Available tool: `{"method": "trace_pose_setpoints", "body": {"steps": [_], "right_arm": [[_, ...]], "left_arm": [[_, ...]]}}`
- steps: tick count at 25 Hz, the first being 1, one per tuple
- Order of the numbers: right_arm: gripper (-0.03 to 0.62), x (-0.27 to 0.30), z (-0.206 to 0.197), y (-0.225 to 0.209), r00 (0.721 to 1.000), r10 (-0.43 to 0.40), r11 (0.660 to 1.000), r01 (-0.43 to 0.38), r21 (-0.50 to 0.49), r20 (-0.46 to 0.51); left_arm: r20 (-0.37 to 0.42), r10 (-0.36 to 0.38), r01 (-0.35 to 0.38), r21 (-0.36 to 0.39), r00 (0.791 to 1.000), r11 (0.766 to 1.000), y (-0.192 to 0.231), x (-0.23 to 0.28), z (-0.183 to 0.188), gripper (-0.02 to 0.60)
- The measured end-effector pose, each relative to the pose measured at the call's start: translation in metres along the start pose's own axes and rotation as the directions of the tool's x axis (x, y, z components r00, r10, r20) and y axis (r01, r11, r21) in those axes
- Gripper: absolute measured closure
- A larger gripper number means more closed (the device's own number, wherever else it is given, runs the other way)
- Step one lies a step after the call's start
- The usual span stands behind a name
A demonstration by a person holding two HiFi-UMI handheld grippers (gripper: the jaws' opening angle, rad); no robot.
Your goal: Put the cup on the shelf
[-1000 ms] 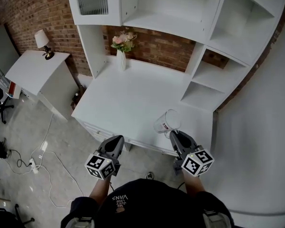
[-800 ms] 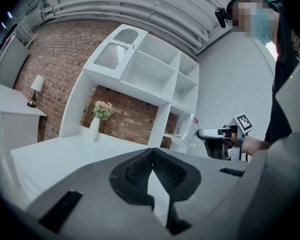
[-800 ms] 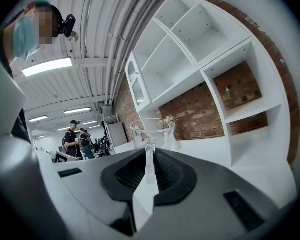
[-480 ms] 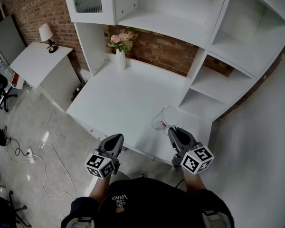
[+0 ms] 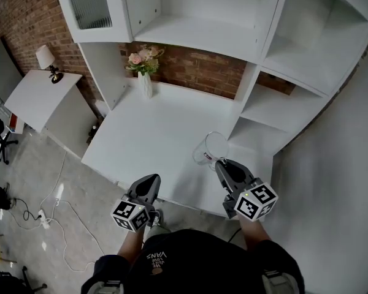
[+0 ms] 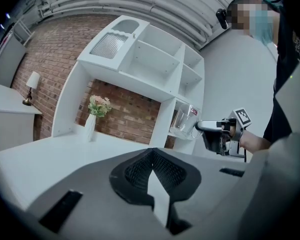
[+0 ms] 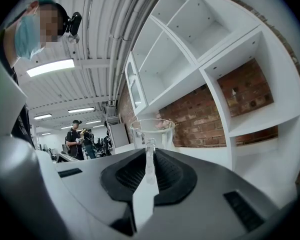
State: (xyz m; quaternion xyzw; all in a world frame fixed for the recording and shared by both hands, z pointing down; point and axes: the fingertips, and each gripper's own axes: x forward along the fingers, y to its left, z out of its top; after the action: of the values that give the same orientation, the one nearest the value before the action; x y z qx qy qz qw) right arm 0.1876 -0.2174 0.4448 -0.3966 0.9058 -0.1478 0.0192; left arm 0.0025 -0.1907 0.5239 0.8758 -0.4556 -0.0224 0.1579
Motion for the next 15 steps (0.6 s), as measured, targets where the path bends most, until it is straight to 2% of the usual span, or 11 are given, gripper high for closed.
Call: {"method": "trace_pose_setpoints", "body": {"steps": [5,15], "right_arm": [[0.56,0.022,0.018,0.003,0.998,-0.045,0.999,0.046,-0.024,0.033],[0.56,0.07,0.071,0.012,0.988,-0.125,0.983,0.136,-0.124,0.094]], "left_arm": [[-0.005,-0.093,0.093,-0.017,0.996,0.996,0.018,0.021,0.017,0.574],[-0.035,-0.227,0.228,0.024,0.973,0.973,0.058,0.043,0.041,0.574]]}}
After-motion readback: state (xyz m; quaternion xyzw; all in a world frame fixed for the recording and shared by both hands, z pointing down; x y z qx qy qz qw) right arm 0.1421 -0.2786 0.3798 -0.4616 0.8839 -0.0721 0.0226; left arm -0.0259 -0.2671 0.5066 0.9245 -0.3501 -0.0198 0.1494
